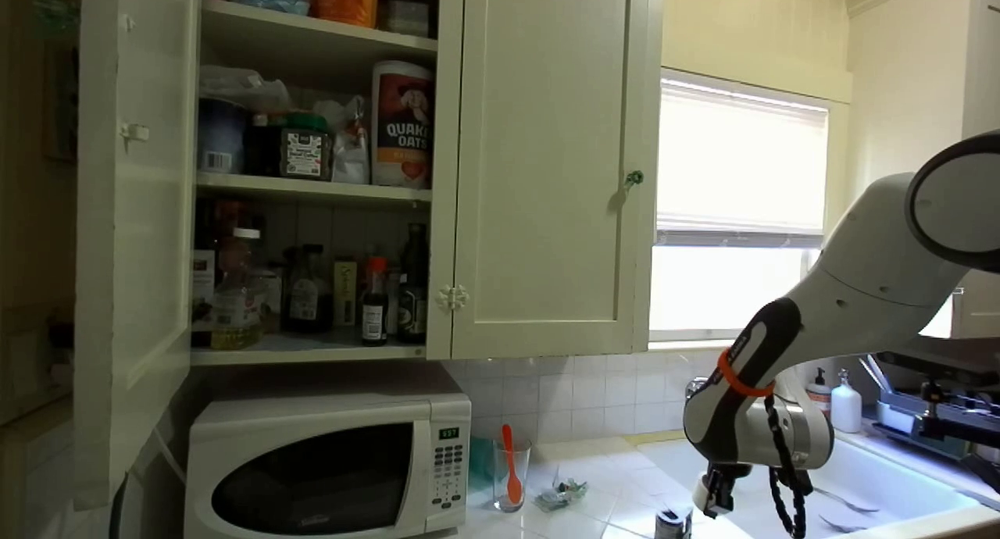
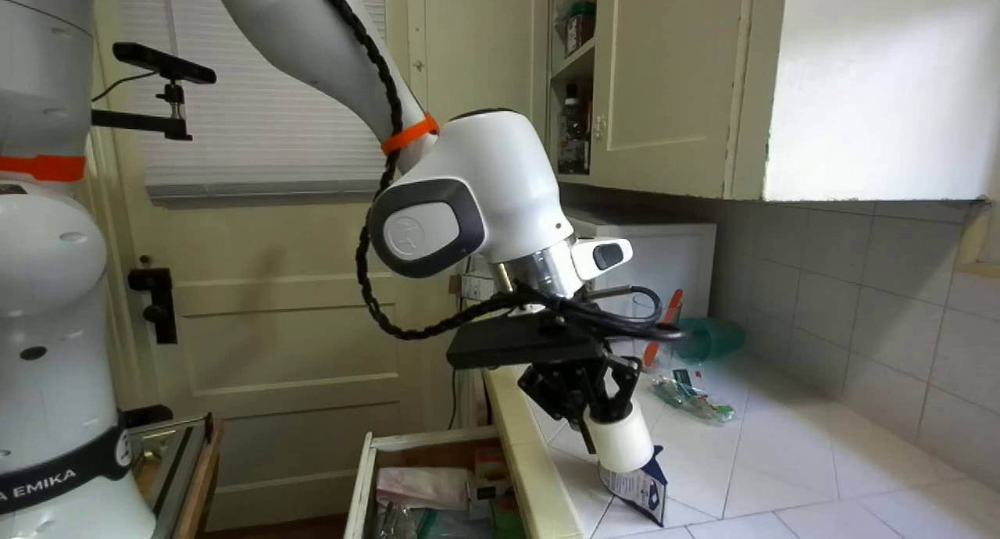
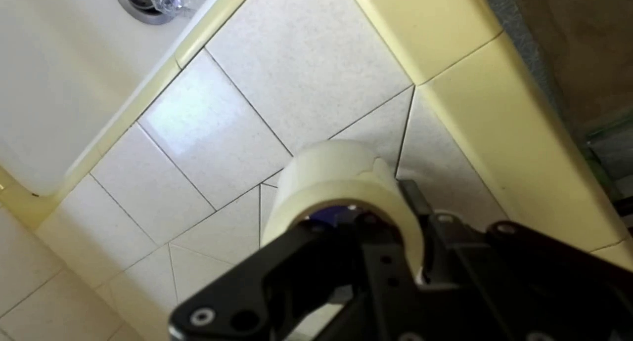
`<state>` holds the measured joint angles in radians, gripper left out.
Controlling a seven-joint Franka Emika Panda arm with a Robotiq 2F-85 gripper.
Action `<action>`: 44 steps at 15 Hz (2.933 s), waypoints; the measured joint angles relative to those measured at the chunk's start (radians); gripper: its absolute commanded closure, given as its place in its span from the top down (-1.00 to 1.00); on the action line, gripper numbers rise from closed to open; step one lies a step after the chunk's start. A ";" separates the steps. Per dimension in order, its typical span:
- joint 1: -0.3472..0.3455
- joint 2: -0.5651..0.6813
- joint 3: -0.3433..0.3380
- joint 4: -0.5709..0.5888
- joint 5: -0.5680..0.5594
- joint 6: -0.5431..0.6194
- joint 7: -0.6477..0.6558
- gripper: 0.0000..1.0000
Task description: Remove the white tape from the open drawer.
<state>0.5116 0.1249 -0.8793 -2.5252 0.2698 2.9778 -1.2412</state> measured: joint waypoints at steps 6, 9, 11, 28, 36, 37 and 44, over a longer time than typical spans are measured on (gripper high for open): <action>0.125 -0.001 -0.127 0.045 -0.194 -0.003 0.166 -0.70; 0.084 -0.007 -0.085 0.039 -0.232 -0.005 0.167 -0.93; -0.027 -0.047 0.037 0.039 -0.297 -0.050 0.135 -0.93; -0.534 0.012 0.540 0.218 -0.352 -0.346 -0.113 -0.93; -0.675 0.089 0.694 0.296 -0.322 -0.346 -0.091 -0.93; -0.685 0.095 0.707 0.302 -0.317 -0.346 -0.091 -0.93; -0.719 0.124 0.760 0.327 -0.300 -0.359 -0.092 -0.93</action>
<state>-0.2069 0.2490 -0.1196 -2.1986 -0.0306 2.6184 -1.3330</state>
